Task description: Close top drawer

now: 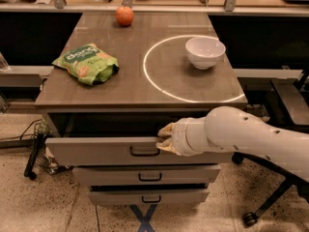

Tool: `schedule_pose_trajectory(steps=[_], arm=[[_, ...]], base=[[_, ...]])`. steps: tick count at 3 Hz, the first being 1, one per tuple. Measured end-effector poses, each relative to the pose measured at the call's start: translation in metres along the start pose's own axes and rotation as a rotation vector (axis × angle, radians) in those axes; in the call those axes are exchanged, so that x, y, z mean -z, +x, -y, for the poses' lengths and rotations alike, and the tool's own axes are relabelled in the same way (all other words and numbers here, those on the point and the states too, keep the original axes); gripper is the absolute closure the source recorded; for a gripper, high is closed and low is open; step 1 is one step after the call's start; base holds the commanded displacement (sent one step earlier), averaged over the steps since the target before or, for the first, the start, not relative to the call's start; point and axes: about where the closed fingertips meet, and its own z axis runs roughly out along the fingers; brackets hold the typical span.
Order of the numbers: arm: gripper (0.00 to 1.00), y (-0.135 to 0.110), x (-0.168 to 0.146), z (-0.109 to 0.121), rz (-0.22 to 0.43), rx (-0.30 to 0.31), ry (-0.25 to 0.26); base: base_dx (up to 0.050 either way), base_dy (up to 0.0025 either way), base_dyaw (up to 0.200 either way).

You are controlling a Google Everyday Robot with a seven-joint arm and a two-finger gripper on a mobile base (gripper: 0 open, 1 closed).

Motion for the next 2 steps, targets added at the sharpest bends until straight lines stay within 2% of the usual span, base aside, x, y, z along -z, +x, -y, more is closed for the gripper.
schedule_pose_trajectory(steps=[2], arm=[[0.33, 0.011, 0.044, -0.01, -0.016, -0.035, 0.022]], base=[[0.0, 0.0, 0.0]])
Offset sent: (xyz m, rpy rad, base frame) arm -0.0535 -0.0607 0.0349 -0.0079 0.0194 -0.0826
